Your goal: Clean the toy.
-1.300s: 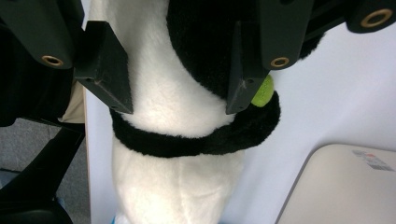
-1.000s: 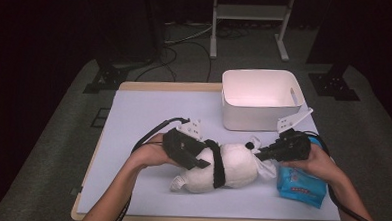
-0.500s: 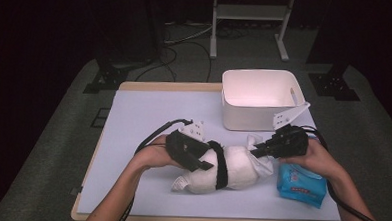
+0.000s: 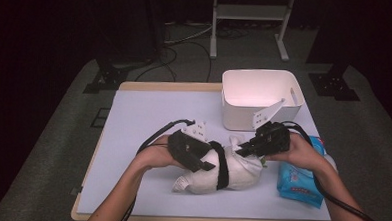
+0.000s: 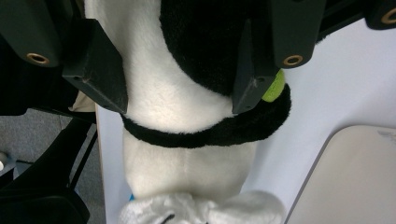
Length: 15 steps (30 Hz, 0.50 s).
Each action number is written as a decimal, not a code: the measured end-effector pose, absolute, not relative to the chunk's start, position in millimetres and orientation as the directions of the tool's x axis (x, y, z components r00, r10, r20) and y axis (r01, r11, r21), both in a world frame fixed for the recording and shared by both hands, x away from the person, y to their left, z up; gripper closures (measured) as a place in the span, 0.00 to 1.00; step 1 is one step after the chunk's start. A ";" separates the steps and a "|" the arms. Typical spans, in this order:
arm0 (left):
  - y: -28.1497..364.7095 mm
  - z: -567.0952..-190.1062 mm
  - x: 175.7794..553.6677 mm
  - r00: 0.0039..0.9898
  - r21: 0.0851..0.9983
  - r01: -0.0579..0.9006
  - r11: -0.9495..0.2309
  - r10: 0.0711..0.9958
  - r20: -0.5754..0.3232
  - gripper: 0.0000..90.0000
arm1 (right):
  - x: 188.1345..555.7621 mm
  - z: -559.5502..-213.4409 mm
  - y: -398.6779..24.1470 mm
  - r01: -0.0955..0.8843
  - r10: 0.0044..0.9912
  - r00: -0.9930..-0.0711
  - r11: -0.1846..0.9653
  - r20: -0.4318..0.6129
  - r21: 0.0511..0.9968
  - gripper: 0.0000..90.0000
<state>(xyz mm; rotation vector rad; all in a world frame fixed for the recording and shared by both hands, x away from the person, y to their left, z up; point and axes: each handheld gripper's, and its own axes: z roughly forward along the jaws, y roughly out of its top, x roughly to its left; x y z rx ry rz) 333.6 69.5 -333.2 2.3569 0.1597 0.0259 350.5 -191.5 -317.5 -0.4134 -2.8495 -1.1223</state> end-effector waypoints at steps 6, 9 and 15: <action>70.1 -333.9 333.3 0.992 0.706 0.112 -0.699 0.123 -0.036 0.42 | 350.6 -316.4 -183.7 0.250 0.214 -0.967 0.717 0.136 0.651 0.90; 69.3 -334.7 333.4 0.992 0.712 0.114 -0.693 0.122 -0.040 0.42 | 350.0 -317.2 -190.7 0.259 0.225 -0.965 0.712 0.138 0.653 0.90; 67.3 -334.6 333.2 0.991 0.714 0.117 -0.691 0.123 -0.044 0.42 | 348.6 -320.6 -209.5 0.292 0.255 -0.954 0.687 0.156 0.665 0.90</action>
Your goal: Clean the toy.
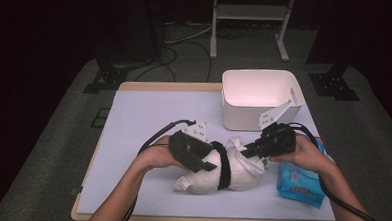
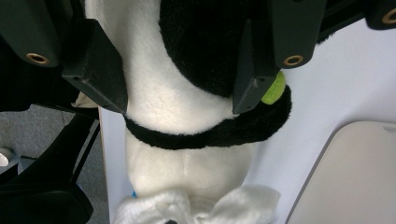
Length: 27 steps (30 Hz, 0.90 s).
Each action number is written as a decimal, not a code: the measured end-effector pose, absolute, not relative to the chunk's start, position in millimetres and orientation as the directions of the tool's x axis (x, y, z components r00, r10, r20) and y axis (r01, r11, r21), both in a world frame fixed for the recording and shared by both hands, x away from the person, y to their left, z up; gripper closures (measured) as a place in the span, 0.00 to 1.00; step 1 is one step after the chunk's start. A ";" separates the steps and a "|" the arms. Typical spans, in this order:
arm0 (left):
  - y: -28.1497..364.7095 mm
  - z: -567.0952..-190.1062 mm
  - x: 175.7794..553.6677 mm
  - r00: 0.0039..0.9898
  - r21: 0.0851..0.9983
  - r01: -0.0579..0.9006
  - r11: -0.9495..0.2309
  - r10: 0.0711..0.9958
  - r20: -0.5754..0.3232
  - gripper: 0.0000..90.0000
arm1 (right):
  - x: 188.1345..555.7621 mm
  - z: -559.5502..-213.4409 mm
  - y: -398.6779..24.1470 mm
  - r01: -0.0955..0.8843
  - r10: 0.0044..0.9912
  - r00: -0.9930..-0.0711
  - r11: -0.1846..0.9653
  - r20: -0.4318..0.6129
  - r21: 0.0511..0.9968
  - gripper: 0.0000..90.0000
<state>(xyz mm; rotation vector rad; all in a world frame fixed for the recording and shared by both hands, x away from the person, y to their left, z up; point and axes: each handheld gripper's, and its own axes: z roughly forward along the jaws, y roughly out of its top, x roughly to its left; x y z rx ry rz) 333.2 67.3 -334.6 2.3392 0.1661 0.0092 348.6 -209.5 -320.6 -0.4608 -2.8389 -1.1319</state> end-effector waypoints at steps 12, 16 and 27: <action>64.9 -333.4 335.2 0.991 0.706 0.117 -0.699 0.123 -0.042 0.38 | 350.6 -317.3 -184.0 0.245 0.216 -0.968 0.728 0.124 0.641 0.90; 68.7 -332.0 333.7 0.991 0.721 0.122 -0.683 0.127 -0.046 0.33 | 350.7 -318.7 -185.1 0.249 0.220 -0.967 0.734 0.125 0.632 0.90; 75.4 -325.7 332.8 0.987 0.739 0.126 -0.662 0.155 -0.030 0.23 | 351.5 -328.1 -204.3 0.287 0.251 -0.956 0.715 0.149 0.637 0.90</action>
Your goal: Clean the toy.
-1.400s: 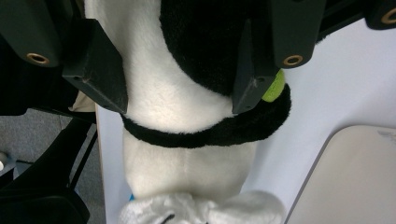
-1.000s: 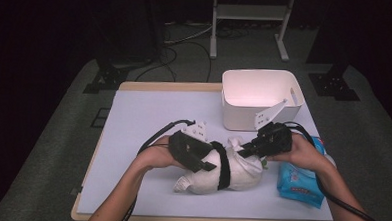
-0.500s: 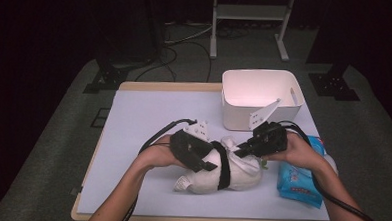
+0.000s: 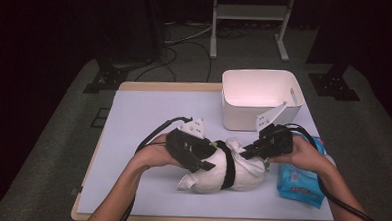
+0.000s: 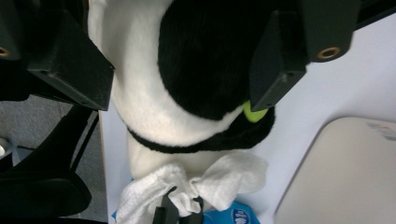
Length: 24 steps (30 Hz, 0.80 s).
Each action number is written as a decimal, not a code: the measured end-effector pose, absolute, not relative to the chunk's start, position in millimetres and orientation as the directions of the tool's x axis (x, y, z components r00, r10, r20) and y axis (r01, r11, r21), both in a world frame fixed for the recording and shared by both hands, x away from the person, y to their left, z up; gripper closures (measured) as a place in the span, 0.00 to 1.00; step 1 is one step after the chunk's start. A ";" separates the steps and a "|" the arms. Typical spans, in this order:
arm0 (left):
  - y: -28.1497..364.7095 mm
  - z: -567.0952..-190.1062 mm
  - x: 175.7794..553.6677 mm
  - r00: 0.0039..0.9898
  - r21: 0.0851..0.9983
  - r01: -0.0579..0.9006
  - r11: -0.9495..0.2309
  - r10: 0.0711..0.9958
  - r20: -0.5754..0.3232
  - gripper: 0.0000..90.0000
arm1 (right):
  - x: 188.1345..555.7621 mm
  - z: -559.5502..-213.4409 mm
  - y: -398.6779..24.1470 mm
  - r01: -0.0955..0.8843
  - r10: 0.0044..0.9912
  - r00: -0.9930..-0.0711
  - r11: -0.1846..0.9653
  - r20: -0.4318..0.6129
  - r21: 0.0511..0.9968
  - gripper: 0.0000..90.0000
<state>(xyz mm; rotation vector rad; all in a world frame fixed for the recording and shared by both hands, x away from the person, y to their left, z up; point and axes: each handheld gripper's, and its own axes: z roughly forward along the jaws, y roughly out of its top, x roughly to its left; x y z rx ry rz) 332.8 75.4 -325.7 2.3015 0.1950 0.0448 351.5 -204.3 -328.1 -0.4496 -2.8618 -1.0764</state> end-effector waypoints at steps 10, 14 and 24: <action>90.0 -324.5 328.6 0.985 0.764 0.133 -0.631 0.171 -0.030 0.22 | 350.2 -332.2 -213.6 0.309 0.268 -0.949 0.698 0.164 0.646 0.90; 97.1 -327.5 328.3 0.981 0.747 0.153 -0.647 0.191 -0.035 0.19 | 350.8 -334.0 -219.9 0.324 0.290 -0.943 0.692 0.162 0.645 0.90; 93.5 -344.3 330.3 0.979 0.736 0.191 -0.649 0.182 -0.093 0.17 | 350.3 -336.0 -227.2 0.350 0.310 -0.933 0.681 0.180 0.643 0.90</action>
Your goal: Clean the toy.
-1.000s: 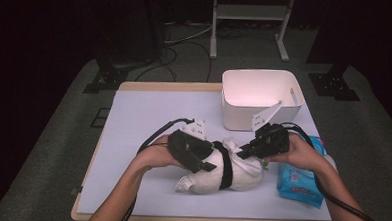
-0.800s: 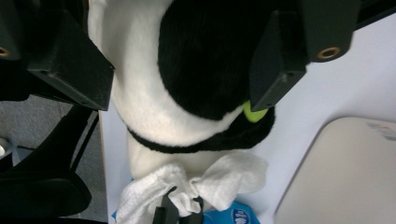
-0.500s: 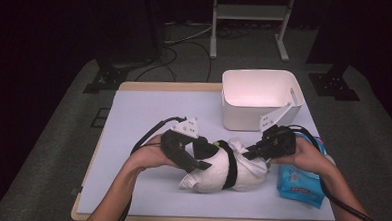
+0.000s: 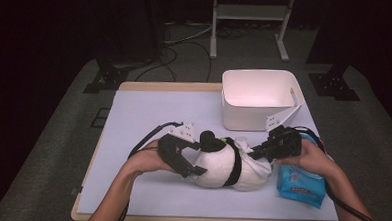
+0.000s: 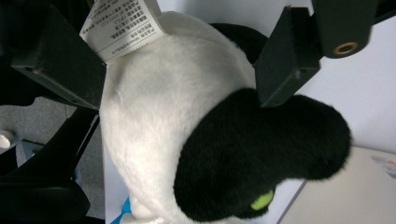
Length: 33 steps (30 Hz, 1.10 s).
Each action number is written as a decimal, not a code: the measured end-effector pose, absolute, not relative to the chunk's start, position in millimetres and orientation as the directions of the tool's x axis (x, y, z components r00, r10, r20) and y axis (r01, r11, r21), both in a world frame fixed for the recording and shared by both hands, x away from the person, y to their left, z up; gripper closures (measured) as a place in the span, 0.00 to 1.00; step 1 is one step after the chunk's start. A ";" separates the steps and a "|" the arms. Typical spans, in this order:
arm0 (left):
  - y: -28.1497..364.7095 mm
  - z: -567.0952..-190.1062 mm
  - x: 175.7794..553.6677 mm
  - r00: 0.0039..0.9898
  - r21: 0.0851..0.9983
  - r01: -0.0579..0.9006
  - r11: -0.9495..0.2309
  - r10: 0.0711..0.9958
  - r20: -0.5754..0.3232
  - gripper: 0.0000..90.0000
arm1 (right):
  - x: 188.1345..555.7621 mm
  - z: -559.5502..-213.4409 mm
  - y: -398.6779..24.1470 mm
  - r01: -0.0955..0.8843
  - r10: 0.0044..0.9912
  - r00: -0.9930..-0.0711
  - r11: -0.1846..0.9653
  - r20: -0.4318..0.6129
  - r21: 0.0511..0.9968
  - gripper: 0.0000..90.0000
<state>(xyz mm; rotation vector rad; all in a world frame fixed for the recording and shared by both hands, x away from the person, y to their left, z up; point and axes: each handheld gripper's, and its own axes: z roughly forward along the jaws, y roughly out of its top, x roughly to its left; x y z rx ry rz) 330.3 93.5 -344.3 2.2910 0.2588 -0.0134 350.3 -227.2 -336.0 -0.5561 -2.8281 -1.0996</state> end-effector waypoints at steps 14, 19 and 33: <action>84.0 -366.9 334.0 0.973 0.733 0.229 -0.641 0.137 -0.184 0.10 | 343.2 -340.9 -237.4 0.363 0.302 -0.930 0.664 0.210 0.654 0.90; 81.8 -368.8 333.8 0.973 0.764 0.231 -0.602 0.137 -0.186 0.21 | 342.2 -343.9 -242.3 0.372 0.309 -0.926 0.653 0.216 0.659 0.90; 78.5 -343.0 333.5 0.983 0.772 0.182 -0.609 0.138 -0.123 0.37 | 343.0 -329.6 -224.2 0.320 0.265 -0.946 0.659 0.188 0.681 0.90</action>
